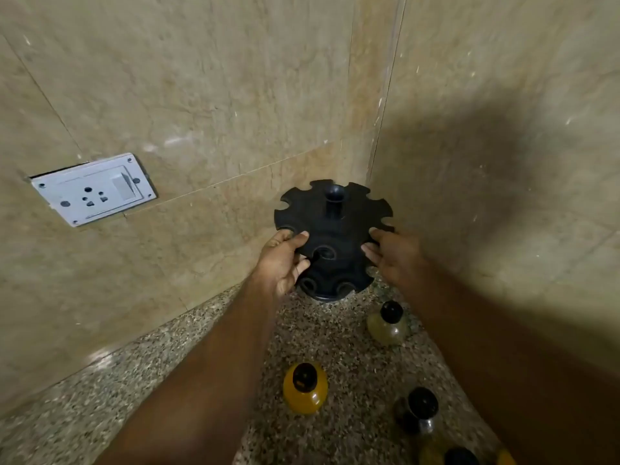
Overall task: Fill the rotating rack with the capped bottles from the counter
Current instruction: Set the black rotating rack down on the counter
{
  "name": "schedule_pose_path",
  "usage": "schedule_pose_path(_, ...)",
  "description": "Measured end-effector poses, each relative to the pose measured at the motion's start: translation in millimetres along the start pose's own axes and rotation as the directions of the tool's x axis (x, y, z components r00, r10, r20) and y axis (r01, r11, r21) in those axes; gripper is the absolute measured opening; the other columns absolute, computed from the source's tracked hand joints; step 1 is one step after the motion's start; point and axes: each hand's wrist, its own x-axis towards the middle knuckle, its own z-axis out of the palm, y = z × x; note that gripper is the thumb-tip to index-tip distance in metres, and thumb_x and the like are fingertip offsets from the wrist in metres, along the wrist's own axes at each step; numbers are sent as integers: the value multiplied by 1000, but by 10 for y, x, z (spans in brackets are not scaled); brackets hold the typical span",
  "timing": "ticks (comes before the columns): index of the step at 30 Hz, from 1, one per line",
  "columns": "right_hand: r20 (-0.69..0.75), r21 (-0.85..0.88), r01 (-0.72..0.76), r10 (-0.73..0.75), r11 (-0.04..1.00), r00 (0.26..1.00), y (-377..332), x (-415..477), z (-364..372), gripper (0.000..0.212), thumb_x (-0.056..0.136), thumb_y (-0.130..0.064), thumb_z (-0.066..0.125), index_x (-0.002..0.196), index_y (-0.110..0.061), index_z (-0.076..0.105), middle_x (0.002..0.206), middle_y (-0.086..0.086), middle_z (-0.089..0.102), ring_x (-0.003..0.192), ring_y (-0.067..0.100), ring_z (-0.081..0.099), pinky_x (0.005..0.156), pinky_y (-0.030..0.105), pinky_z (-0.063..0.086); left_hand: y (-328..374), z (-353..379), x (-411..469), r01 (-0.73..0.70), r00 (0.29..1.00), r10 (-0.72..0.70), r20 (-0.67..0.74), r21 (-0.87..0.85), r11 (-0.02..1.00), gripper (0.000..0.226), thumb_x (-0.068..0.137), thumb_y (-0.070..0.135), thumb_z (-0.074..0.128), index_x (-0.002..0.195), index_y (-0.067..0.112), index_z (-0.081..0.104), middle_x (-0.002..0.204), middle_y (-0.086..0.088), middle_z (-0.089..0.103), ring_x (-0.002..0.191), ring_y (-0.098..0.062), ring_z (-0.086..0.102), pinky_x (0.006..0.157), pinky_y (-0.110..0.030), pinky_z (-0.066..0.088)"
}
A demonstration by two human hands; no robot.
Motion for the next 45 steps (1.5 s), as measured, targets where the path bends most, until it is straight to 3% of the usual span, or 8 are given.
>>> schedule_pose_path(4,-21,9,7,-7,1000,1000,-165,-181,-118,28,100,-10,60,128,-10,57,90,1,64,78,17,65,109,51,43,92,170,-118,-13,1000,12,23,22,1000,15,97,7,61,89,18,54,95,-6,71,51,-8,63,61,-26,60)
schedule_pose_path(10,-46,74,84,-81,994,996,-622,-876,-423,7,100,-13,61,107,-14,59,90,1,65,78,16,67,114,55,37,293,694,-610,-49,991,38,131,82,995,9,97,12,62,97,20,62,103,-2,73,68,-11,65,70,-27,61)
schedule_pose_path(13,-70,106,175,-168,979,983,-807,-1330,-633,19,101,-11,60,120,-11,57,92,2,65,78,15,67,109,48,45,338,970,-949,-76,982,57,183,97,992,10,97,14,63,104,21,62,106,-2,74,78,-13,70,84,-32,58)
schedule_pose_path(22,-186,181,362,-330,914,925,-901,-2726,-1818,25,100,-7,61,125,-5,60,115,13,63,86,22,70,69,28,61,-165,1687,-2287,-95,941,39,337,152,984,13,98,18,62,87,24,57,92,2,74,69,-10,71,73,-29,57)
schedule_pose_path(26,-266,212,381,-322,900,908,-659,-3308,-2433,28,102,-7,56,129,-5,57,116,11,63,79,20,71,68,28,62,-660,1856,-2848,-62,915,-20,402,190,980,10,99,18,60,90,22,58,87,-1,72,60,-9,68,66,-25,54)
schedule_pose_path(30,-366,187,373,-288,909,885,-300,-3845,-3032,28,104,-10,53,132,-6,56,114,11,67,68,16,73,93,42,56,-1247,1956,-3319,24,880,-122,460,213,977,9,99,16,60,108,18,63,106,-7,75,77,-17,72,64,-28,57)
schedule_pose_path(33,-456,198,401,-278,894,845,9,-4208,-3408,28,105,-8,49,132,-5,55,129,15,60,84,22,68,68,30,59,-1696,1994,-3583,98,845,-223,486,270,958,7,100,15,59,107,15,62,109,-12,72,79,-23,68,61,-30,56)
schedule_pose_path(45,-664,299,441,-147,846,733,1077,-4750,-4162,35,105,-6,47,139,-10,50,129,13,61,88,23,68,60,29,60,-2777,1920,-4044,222,752,-479,453,510,831,27,102,14,55,130,14,54,123,-8,65,91,-24,65,57,-30,53)
